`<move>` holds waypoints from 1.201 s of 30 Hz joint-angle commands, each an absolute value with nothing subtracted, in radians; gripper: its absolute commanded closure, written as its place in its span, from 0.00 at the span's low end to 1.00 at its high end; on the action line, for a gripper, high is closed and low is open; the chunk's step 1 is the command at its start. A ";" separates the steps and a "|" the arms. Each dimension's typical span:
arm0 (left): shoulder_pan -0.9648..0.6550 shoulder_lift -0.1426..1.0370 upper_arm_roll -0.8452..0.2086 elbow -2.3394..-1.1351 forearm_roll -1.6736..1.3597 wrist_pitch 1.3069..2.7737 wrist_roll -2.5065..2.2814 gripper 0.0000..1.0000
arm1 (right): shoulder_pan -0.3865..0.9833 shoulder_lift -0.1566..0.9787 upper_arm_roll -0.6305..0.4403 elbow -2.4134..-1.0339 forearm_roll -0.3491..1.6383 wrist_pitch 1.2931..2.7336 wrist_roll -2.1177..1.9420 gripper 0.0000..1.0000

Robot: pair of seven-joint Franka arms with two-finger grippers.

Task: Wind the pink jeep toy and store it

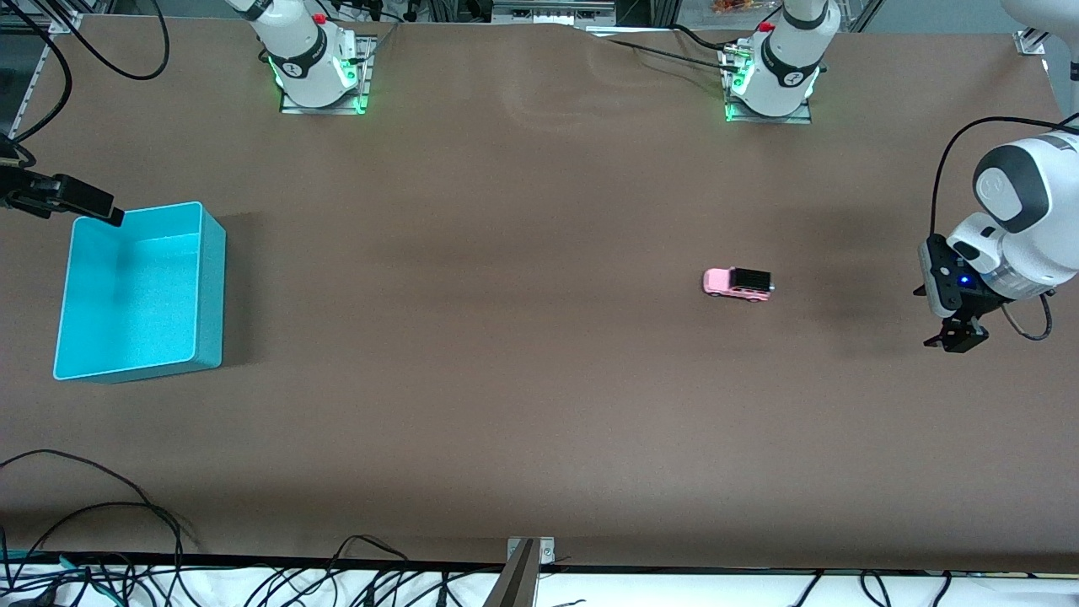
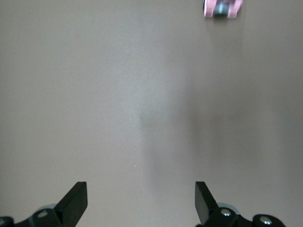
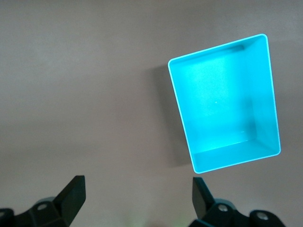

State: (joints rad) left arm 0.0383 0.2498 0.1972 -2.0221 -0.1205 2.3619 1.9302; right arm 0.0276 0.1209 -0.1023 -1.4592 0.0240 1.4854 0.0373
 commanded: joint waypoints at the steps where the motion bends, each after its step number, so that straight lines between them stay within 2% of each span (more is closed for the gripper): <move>1: 0.054 0.215 0.195 -2.020 -0.129 2.345 1.933 0.00 | 0.026 0.120 -0.097 -1.448 0.014 1.470 0.034 0.00; 9: 0.049 0.158 0.184 -2.020 -0.132 2.338 1.887 0.00 | 0.026 0.124 -0.097 -1.447 0.015 1.474 0.034 0.00; 13: 0.051 0.130 0.153 -2.020 -0.126 2.324 1.858 0.05 | 0.026 0.126 -0.097 -1.445 0.002 1.476 0.029 0.00; 21: 0.052 0.098 0.152 -2.020 -0.123 2.316 1.735 0.07 | 0.025 0.127 -0.097 -1.445 -0.014 1.477 0.020 0.00; 36: 0.052 0.012 0.127 -2.017 -0.075 2.207 1.284 0.09 | 0.023 0.135 -0.098 -1.447 -0.006 1.477 0.029 0.00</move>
State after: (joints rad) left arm 0.0474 0.0568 0.1355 -2.0145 -0.1185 2.2448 1.4436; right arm 0.0259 0.1297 -0.1018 -1.4592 0.0039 1.4856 0.0332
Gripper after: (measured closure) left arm 0.088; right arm 0.000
